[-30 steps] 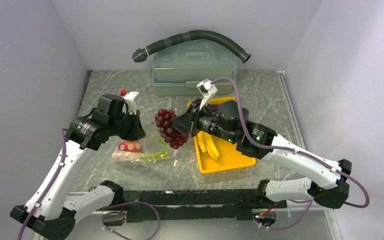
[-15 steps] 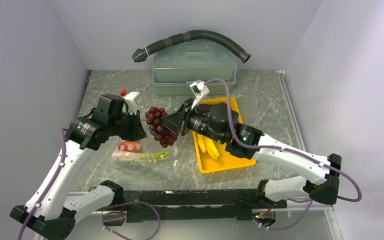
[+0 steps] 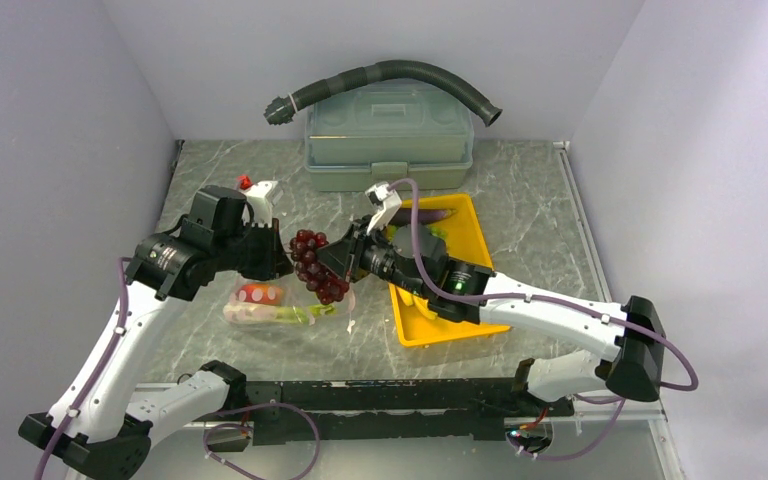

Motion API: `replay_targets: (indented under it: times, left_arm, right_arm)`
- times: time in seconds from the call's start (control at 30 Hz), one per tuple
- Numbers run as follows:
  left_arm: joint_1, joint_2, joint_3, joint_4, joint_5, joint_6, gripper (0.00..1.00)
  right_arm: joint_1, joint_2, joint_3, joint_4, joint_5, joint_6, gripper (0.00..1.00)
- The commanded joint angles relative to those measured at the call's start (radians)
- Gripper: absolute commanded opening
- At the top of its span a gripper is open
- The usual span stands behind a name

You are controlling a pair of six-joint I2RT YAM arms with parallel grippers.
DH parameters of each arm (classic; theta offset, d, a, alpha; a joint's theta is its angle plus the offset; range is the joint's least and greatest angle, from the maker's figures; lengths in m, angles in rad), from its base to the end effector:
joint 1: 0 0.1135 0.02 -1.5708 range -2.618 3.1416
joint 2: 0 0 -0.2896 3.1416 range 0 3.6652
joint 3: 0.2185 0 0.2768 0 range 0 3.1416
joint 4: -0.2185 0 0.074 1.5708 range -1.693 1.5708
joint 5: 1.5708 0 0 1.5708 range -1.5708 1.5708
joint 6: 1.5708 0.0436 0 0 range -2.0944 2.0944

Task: Place the food in the zip-top bag and seal the zipper
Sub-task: Place the fake fruit in the zipper food storage bag.

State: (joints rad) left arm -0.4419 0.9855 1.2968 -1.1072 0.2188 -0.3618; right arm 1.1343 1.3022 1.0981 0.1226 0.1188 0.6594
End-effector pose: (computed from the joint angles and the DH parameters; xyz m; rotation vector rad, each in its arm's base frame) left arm 0.1590 -0.0857 0.4115 0.2066 2.4293 -0.6350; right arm 0.1471 0.3031 0.3872 -0.3293 1.7823 1.2361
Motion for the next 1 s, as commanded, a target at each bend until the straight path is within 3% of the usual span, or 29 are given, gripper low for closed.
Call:
replay_targets:
  times: [0.0,0.4,0.47,0.53,0.73,0.97]
  left_arm:
    - [0.004,-0.015,0.048,0.015,0.022,-0.008,0.0]
    - [0.004,-0.018,0.051,0.012,0.018,-0.009,0.0]
    - [0.004,-0.018,0.051,0.009,0.016,-0.008,0.0]
    - [0.004,-0.019,0.049,0.009,0.016,-0.007,0.0]
    - [0.004,-0.01,0.053,0.004,0.009,0.001,0.0]
    - [0.003,0.001,0.088,-0.024,-0.023,0.013,0.0]
  right_arm:
    - [0.007,-0.006,-0.032,0.115,0.044,0.008,0.0]
    - [0.019,0.149,0.044,-0.028,0.093,-0.089,0.01]
    - [0.022,0.177,0.07,-0.056,0.094,-0.1,0.11]
    - [0.028,0.194,0.086,-0.067,0.09,-0.111,0.14]
    - [0.058,0.213,0.127,-0.116,0.108,-0.155,0.0]
    - [0.085,0.232,0.136,-0.202,0.152,-0.187,0.0]
